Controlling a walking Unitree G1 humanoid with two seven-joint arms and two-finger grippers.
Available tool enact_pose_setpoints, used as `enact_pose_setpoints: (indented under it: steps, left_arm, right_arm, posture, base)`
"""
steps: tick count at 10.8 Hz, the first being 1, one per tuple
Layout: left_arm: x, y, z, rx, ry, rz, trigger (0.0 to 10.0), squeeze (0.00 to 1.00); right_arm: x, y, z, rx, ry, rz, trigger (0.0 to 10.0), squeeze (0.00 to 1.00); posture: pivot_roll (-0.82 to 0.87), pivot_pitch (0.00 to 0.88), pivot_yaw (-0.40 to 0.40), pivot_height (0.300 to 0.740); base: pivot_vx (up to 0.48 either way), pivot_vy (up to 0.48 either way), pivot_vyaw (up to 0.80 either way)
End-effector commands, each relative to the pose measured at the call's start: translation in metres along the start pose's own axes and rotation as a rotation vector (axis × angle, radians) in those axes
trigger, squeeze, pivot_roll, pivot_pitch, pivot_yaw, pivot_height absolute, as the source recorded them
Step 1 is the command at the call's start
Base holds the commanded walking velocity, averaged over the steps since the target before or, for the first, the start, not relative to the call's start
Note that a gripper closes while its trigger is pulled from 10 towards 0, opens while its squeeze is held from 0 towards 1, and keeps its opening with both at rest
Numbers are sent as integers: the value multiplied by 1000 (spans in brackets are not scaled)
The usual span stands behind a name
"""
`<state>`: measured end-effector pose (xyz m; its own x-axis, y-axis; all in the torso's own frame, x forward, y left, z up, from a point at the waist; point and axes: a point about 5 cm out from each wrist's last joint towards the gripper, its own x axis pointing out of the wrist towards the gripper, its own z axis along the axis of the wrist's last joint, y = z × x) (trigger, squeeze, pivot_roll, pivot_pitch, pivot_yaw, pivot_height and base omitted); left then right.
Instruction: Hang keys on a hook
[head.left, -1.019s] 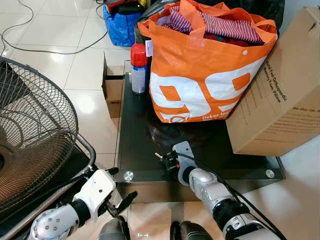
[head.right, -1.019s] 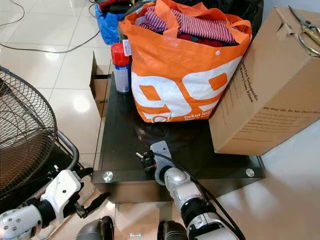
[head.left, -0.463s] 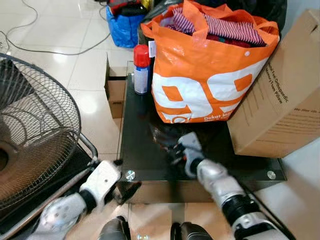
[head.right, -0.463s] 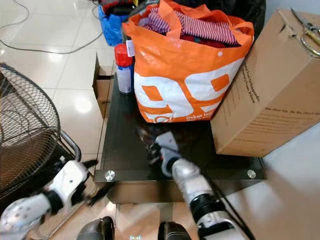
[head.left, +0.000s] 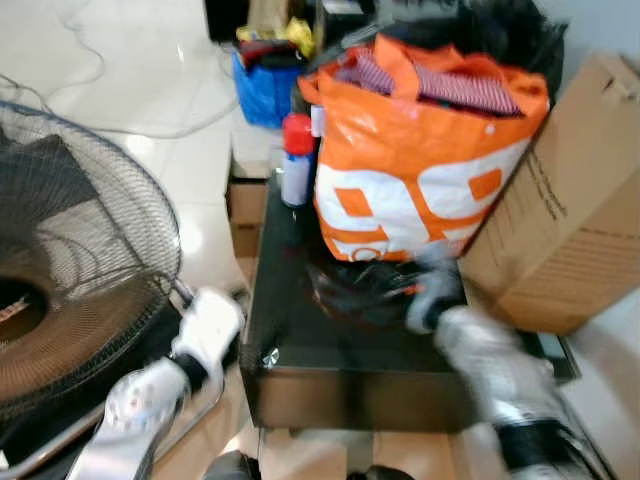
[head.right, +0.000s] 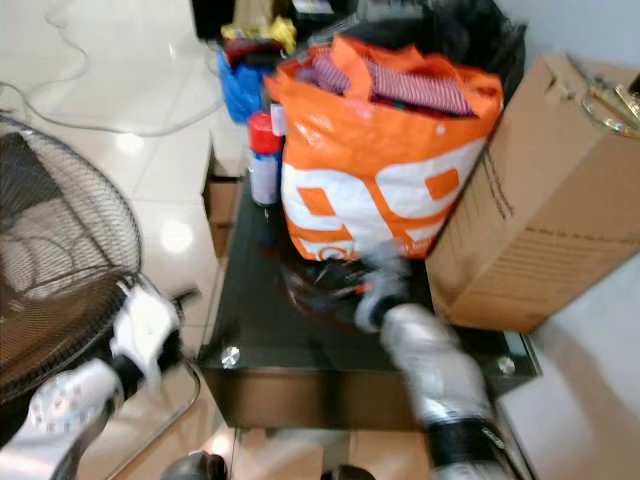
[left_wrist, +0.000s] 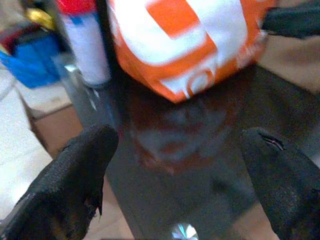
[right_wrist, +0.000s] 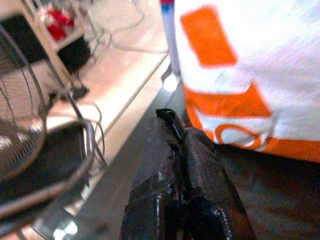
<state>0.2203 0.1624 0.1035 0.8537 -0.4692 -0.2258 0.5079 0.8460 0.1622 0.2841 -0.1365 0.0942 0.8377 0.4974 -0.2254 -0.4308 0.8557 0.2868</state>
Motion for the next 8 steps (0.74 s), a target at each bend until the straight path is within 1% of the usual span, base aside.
enact_pose_setpoints:
  steps: [1,2,3,4,6,7,8]
  left_arm:
    - [1,2,9,-13,-31,35,10000,0]
    - [3,6,20,8,-69,77,10000,0]
    - [5,8,23,10,-86,107,10000,0]
    - [6,8,25,20,-89,122,10000,0]
    - [11,8,29,31,-107,130,10000,0]
    - [12,8,30,39,-110,129,10000,0]
    - [13,9,30,54,-102,134,10000,0]
  right_arm:
    - [-8,-2,11,31,-29,-17,0,0]
    - [-17,0,29,112,-84,-45,0,0]
    - [-23,6,42,209,-127,-40,0,0]
    - [-26,13,50,238,-146,0,0,0]
    - [-29,20,56,241,-130,30,0,0]
    - [-30,21,57,246,-125,26,0,0]
    - [-32,20,58,229,-117,9,0,0]
  posture:
    - [-25,0,-75,740]
    - [-23,0,-85,740]
    - [-20,0,-88,740]
    - [-20,0,-88,740]
    - [-21,0,-88,740]
    - [-20,0,-89,740]
    - [-19,0,-87,740]
  base:
    - [0,0,0]
    - [0,0,0]
    - [0,0,0]
    - [0,0,0]
    - [0,0,0]
    - [0,0,0]
    - [0,0,0]
